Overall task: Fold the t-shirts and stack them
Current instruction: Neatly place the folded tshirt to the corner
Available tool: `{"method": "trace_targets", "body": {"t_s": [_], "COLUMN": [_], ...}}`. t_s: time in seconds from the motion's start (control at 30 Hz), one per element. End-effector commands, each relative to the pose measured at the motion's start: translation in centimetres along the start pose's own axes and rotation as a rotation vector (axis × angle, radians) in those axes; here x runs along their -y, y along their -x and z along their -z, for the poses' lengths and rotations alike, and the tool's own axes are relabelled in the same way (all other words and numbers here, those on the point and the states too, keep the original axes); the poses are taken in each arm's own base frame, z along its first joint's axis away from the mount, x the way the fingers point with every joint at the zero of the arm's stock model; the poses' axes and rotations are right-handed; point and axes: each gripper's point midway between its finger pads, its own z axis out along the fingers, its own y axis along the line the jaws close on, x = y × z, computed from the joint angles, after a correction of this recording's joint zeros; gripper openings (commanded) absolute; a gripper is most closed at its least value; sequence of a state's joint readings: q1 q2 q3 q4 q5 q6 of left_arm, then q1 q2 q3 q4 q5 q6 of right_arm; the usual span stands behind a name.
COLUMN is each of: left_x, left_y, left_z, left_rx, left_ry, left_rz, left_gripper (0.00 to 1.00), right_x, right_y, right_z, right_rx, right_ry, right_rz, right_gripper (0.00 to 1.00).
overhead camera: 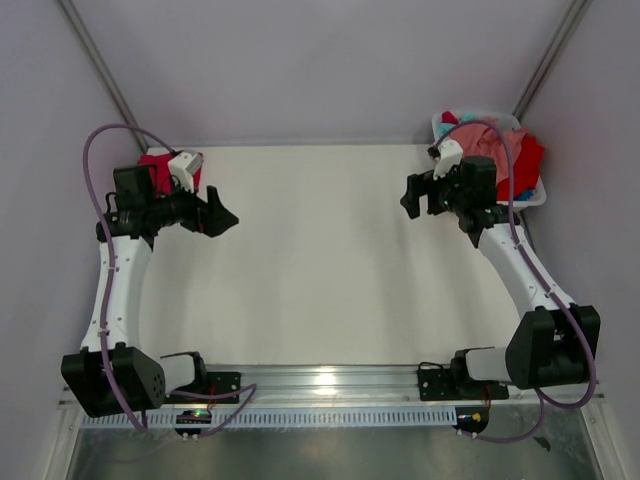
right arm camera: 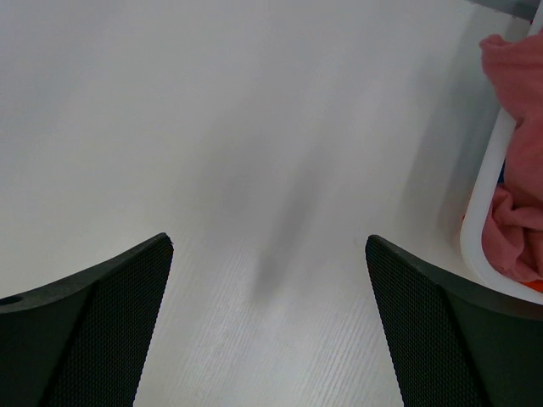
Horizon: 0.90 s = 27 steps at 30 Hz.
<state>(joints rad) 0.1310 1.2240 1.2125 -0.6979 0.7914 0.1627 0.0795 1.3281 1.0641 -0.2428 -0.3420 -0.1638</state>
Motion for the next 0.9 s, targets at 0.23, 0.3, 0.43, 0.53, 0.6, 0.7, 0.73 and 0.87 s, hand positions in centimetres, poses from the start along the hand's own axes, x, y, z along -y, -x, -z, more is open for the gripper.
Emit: {"method": "trace_targets", "body": {"t_s": [0.23, 0.3, 0.43, 0.53, 0.6, 0.7, 0.73, 0.87], "left_x": [1.7, 1.5, 1.6, 1.4, 1.0, 0.0, -0.5, -0.9], "left_y": [2.3, 1.8, 1.2, 1.2, 1.2, 1.1, 1.0, 0.5], "left_z": [-0.2, -0.4, -0.6, -0.7, -0.8, -1.2, -1.3, -1.5], "left_rx": [0.137, 0.126, 0.124, 0.127, 0.127, 0.113, 0.108, 0.101], "left_ry": [-0.102, -0.105, -0.109, -0.099, -0.08, -0.035, -0.01, 0.0], "left_rz": [-0.098, -0.085, -0.061, -0.043, -0.011, 0.025, 0.036, 0.05], "left_gripper": [0.99, 0.99, 0.99, 0.99, 0.99, 0.99, 0.99, 0.99], "right_x": [1.1, 1.2, 0.9, 0.6, 0.5, 0.4, 0.4, 0.3], "right_y": [3.4, 3.5, 3.7, 3.6, 3.7, 3.7, 3.6, 3.2], "right_z": [1.1, 1.3, 1.7, 1.9, 2.1, 2.2, 2.2, 2.0], "right_rx": [0.152, 0.154, 0.173, 0.18, 0.186, 0.184, 0.178, 0.159], "right_ry": [-0.106, -0.113, -0.104, -0.094, -0.092, -0.09, -0.088, -0.076], "right_rz": [-0.084, -0.076, -0.065, -0.075, -0.07, -0.062, -0.059, -0.049], "right_gripper": [0.99, 0.99, 0.99, 0.99, 0.99, 0.99, 0.99, 0.99]}}
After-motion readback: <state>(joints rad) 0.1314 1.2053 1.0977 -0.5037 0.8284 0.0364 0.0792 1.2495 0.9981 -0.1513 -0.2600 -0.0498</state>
